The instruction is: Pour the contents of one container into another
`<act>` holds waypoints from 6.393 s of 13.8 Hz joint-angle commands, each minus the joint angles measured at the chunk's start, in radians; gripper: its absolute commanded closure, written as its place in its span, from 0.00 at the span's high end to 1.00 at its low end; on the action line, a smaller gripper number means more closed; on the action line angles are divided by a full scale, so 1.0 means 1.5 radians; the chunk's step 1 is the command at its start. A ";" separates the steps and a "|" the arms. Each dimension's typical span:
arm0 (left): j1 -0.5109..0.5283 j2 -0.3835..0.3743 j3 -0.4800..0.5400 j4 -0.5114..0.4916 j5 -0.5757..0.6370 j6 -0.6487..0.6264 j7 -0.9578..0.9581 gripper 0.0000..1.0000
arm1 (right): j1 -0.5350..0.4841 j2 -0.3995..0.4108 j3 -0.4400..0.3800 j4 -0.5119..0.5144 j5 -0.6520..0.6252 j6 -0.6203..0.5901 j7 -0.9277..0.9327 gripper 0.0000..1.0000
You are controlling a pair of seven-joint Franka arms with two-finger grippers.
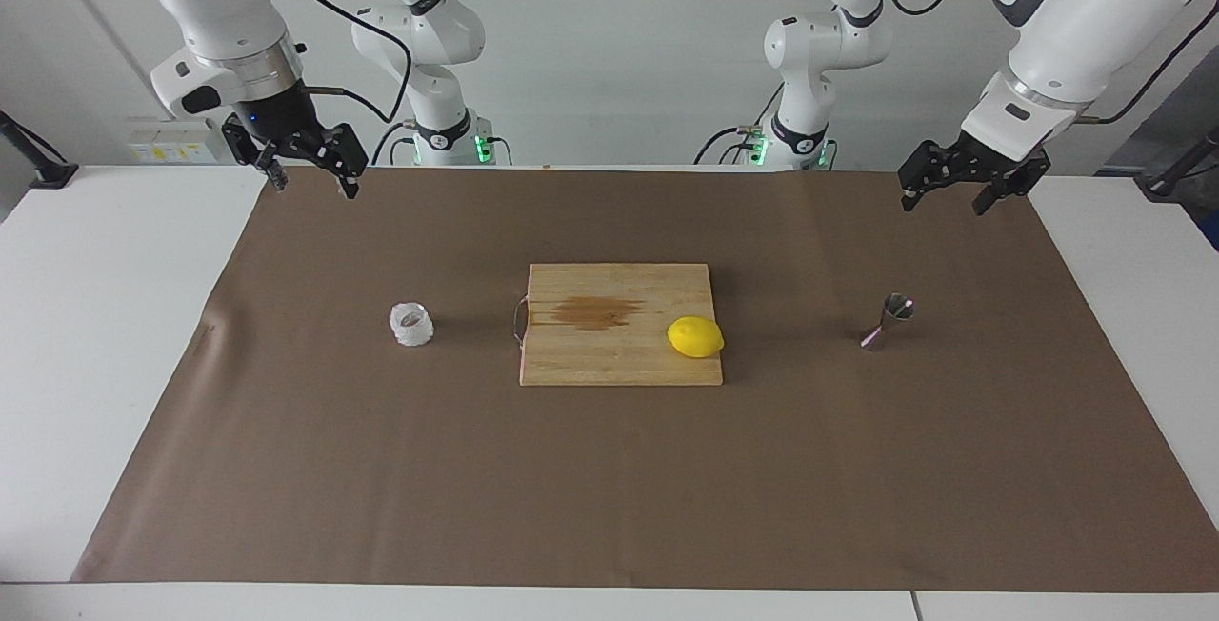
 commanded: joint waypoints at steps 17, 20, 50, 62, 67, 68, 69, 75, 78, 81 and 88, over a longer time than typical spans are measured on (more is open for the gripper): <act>0.016 -0.073 0.002 -0.098 0.007 0.053 0.046 1.00 | 0.017 0.001 -0.027 0.004 0.007 -0.013 0.005 1.00; 0.017 -0.071 0.003 -0.094 0.005 0.050 0.044 1.00 | 0.017 0.001 -0.027 0.004 0.007 -0.012 0.005 1.00; 0.290 0.251 0.004 -0.102 -0.391 0.061 -0.464 1.00 | 0.019 0.001 -0.026 0.002 0.007 -0.005 0.004 1.00; 0.283 0.290 0.003 -0.161 -0.541 0.068 -0.466 1.00 | 0.020 0.002 -0.023 0.003 0.007 0.020 0.006 1.00; 0.275 0.287 0.003 -0.175 -0.544 0.072 -0.464 1.00 | 0.020 0.004 -0.023 0.004 0.008 0.027 0.007 1.00; 0.275 0.285 0.002 -0.176 -0.545 0.072 -0.464 1.00 | 0.020 0.003 -0.023 0.004 0.008 0.028 0.008 1.00; 0.274 0.284 0.002 -0.179 -0.550 0.072 -0.464 1.00 | 0.020 0.003 -0.023 0.004 0.008 0.028 0.009 1.00; 0.276 0.274 0.002 -0.202 -0.575 0.072 -0.466 1.00 | 0.021 0.003 -0.022 0.002 0.008 0.028 0.010 1.00; 0.277 0.266 0.002 -0.213 -0.584 0.072 -0.466 1.00 | 0.021 0.002 -0.022 0.002 0.008 0.027 0.010 1.00; 0.278 0.264 0.002 -0.218 -0.585 0.072 -0.464 1.00 | 0.022 0.002 -0.020 0.002 0.007 0.025 0.007 1.00; 0.283 0.258 0.002 -0.227 -0.585 0.070 -0.466 0.97 | 0.022 0.001 -0.021 0.001 0.008 0.023 0.006 1.00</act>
